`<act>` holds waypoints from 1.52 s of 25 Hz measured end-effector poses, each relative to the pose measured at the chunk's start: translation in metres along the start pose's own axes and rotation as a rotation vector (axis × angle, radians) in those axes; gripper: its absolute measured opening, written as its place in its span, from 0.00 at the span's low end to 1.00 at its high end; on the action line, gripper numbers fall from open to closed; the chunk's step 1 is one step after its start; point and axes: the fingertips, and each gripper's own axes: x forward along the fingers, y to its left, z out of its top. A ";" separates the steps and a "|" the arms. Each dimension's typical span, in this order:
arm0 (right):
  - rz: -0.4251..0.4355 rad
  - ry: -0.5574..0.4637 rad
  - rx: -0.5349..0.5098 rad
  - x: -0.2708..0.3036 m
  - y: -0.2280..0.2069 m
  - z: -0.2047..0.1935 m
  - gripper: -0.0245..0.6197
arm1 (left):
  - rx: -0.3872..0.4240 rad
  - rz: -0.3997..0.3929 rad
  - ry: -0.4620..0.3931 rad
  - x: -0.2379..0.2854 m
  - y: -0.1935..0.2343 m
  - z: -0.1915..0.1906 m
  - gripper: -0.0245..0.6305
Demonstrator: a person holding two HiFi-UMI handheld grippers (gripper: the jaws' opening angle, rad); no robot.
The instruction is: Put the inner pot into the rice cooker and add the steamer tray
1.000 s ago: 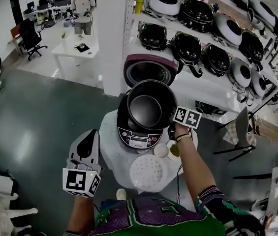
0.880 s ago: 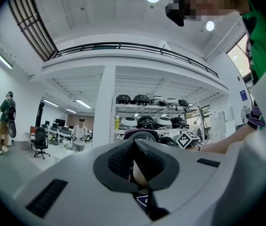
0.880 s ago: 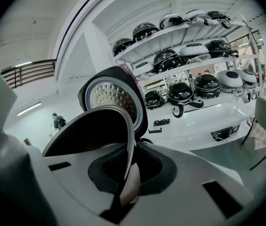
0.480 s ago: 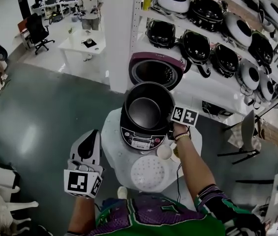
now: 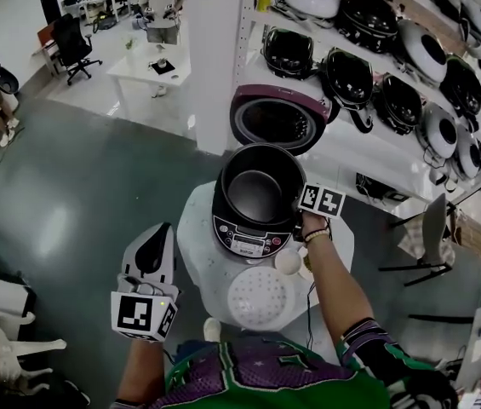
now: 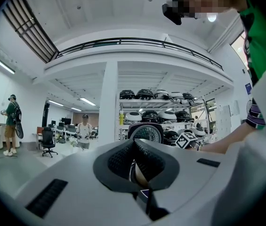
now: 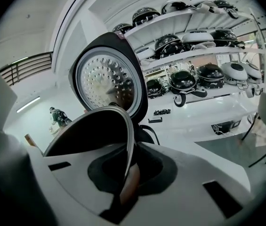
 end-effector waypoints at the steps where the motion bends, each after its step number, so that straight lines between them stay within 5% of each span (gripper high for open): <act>1: -0.002 0.004 0.002 0.002 -0.002 -0.002 0.08 | 0.001 0.001 0.005 0.000 0.000 -0.002 0.07; 20: -0.032 0.066 0.006 0.033 -0.014 -0.025 0.09 | 0.017 -0.001 0.032 0.011 0.002 -0.005 0.07; 38: -0.119 0.076 -0.195 0.038 -0.009 -0.022 0.13 | 0.007 -0.004 0.046 0.010 0.009 -0.010 0.07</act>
